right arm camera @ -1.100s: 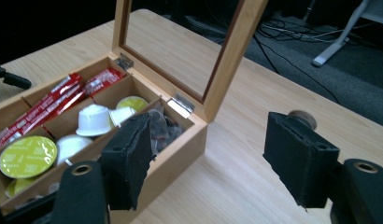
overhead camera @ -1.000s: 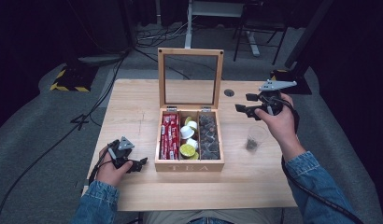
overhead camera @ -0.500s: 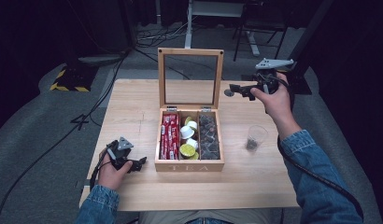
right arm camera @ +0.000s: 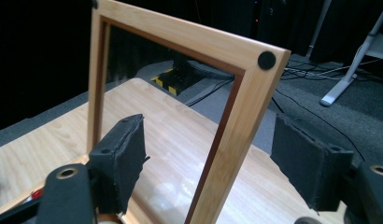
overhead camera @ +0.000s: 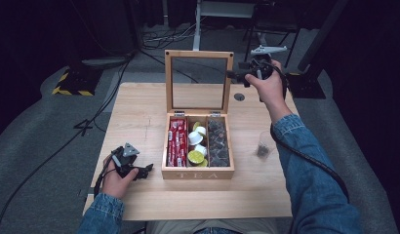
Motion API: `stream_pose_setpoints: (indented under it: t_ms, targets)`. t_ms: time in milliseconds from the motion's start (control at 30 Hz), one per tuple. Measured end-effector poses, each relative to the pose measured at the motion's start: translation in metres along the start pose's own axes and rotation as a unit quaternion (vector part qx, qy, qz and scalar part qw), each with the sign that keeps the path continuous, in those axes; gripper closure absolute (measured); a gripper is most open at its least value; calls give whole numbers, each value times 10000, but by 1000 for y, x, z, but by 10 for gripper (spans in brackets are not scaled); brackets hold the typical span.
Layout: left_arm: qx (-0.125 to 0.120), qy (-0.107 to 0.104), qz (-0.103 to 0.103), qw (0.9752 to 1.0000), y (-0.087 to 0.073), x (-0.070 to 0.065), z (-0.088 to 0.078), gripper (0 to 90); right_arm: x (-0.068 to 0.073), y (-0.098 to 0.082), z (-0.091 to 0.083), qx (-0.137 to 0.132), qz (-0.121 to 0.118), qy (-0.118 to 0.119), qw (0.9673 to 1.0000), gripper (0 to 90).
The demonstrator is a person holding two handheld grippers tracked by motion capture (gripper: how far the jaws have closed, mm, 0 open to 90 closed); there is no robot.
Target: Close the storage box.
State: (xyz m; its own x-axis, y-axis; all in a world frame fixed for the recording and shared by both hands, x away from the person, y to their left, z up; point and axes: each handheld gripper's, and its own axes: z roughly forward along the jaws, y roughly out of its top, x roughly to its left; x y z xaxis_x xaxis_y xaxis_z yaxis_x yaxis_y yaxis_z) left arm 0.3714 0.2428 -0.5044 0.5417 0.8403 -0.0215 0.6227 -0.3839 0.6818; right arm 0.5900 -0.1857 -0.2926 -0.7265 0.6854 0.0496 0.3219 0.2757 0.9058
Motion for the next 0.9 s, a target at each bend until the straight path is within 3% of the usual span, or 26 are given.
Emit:
stream_pose_setpoints:
  t_ms: [233, 467, 900]
  targets:
    - [1, 0, 1, 10000, 0, 0, 0, 92, -11, 1, 21, 128, 19, -75, 9999, 370]
    - [0, 3, 0, 10000, 0, 0, 0, 92, -13, 1, 35, 251, -14, -74, 9997, 424]
    - [-2, 3, -10, 10000, 0, 0, 0, 92, -14, -1, 45, 310, 108, -131, 9994, 498]
